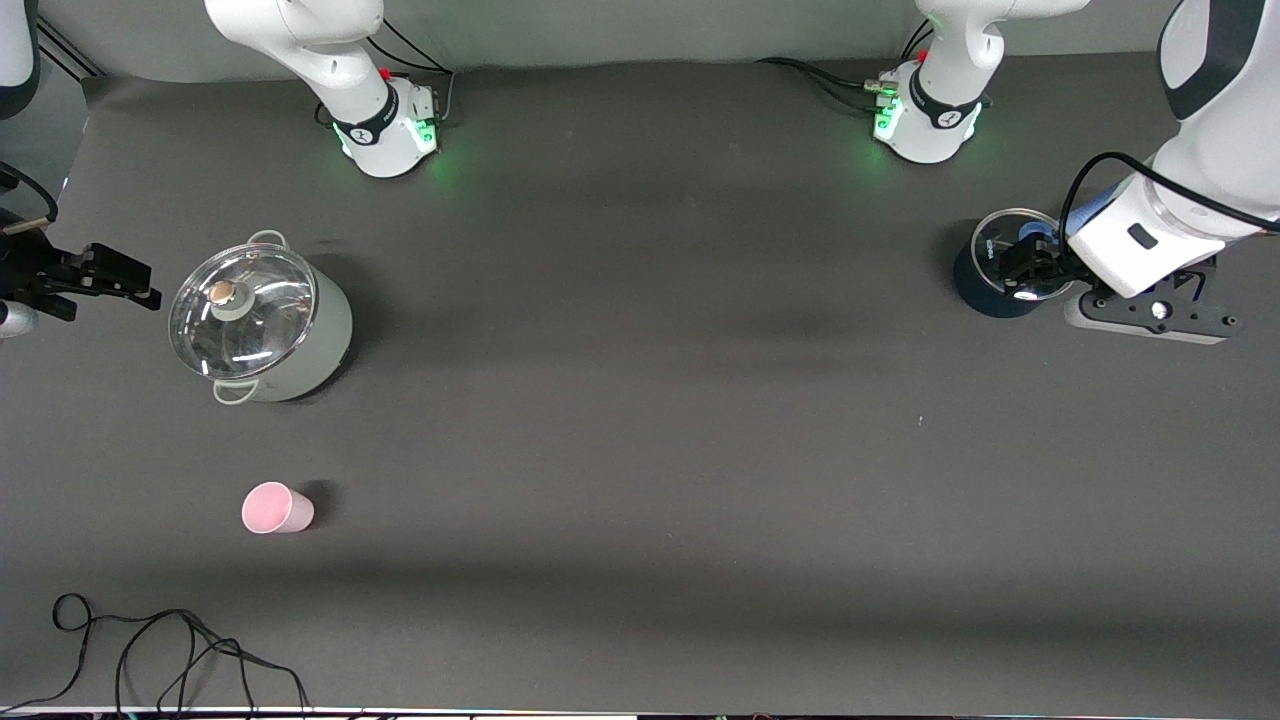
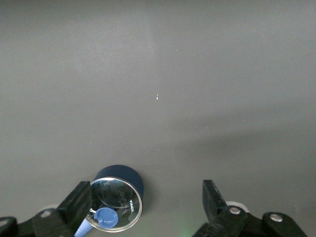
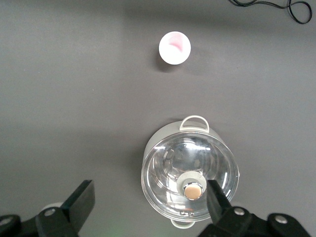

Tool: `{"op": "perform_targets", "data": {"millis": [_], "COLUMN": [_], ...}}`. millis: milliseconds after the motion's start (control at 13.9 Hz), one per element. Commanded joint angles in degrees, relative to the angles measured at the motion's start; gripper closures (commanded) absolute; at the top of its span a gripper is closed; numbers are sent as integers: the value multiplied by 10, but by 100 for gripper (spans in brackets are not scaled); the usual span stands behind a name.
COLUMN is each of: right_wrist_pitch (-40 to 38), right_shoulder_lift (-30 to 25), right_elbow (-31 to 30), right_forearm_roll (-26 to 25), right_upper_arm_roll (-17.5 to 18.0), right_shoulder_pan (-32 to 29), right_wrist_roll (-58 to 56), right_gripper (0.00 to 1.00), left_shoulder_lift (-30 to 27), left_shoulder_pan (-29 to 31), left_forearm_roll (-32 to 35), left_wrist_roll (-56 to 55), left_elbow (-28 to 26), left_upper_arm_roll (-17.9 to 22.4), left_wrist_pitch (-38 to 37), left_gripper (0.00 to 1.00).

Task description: Transfer pink cup from left to right arm

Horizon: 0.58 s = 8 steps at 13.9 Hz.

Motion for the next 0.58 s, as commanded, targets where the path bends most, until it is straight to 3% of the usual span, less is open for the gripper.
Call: {"op": "perform_targets", "data": {"millis": [0,504], "right_wrist_pitch": [-6,-7], "right_shoulder_lift": [-8,-6], "right_elbow": [1,6], "right_forearm_roll": [-6,-6], "right_upper_arm_roll": [-1,4], "right_shoulder_pan": [2,3], "right_wrist_roll": [-11,0], "right_gripper": [0,0], "left_shoulder_lift": [1,5], "left_shoulder_pan": [12,14], "left_forearm_roll": [8,7], "left_wrist_roll": [8,9], "left_elbow": [17,21], "left_upper_arm_roll": [1,0], "left_wrist_pitch": [-15,-14], "left_gripper": [0,0]}}
